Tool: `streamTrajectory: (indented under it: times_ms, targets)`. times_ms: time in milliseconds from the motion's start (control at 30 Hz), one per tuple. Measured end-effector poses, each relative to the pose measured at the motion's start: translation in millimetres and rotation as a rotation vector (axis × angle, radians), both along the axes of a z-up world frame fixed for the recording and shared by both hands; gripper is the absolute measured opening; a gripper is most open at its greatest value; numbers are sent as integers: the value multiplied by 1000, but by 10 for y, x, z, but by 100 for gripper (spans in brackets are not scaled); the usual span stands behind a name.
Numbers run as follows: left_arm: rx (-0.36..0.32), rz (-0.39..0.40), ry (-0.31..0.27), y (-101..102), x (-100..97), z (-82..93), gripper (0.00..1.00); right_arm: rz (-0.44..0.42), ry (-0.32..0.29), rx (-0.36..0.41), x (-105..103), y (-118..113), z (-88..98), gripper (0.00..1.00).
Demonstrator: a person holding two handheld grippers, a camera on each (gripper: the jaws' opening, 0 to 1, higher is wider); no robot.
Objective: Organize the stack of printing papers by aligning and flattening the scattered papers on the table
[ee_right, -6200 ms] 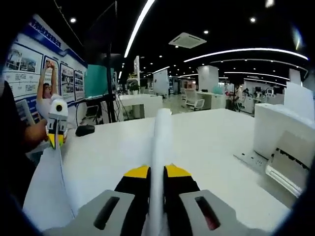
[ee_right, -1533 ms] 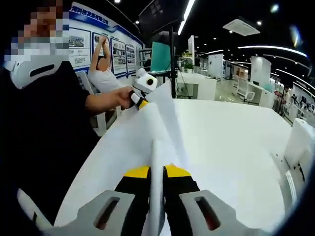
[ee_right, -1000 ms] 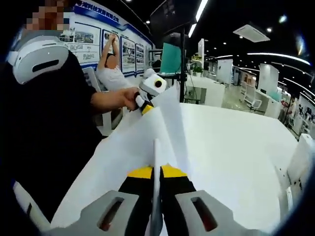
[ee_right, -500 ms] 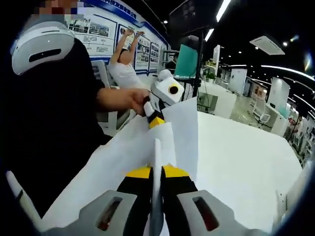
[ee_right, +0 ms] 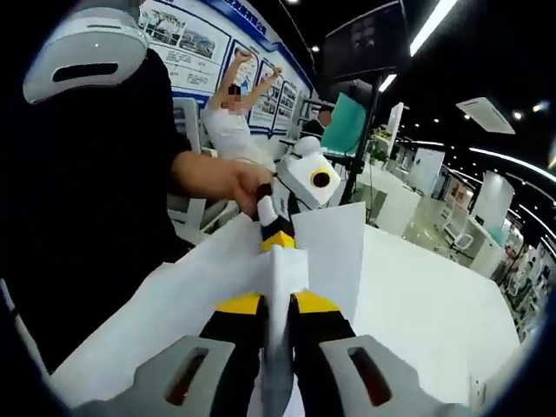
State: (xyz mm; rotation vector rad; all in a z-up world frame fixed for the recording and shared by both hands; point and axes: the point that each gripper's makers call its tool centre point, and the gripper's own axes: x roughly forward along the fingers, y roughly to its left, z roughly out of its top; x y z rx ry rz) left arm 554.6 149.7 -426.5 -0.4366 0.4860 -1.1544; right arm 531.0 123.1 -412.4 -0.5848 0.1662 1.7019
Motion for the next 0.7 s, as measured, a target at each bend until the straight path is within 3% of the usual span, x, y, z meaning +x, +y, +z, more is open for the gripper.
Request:
streamTrajectory:
  times_ms: [267,700]
  targets:
    - [-3,-13,-5,-4,-31,22,9,-32,-94,4,59,80,-31,25]
    - [-7,-23,0,-4,-31,11,9,-26,-74,-1,4,-3,19,32]
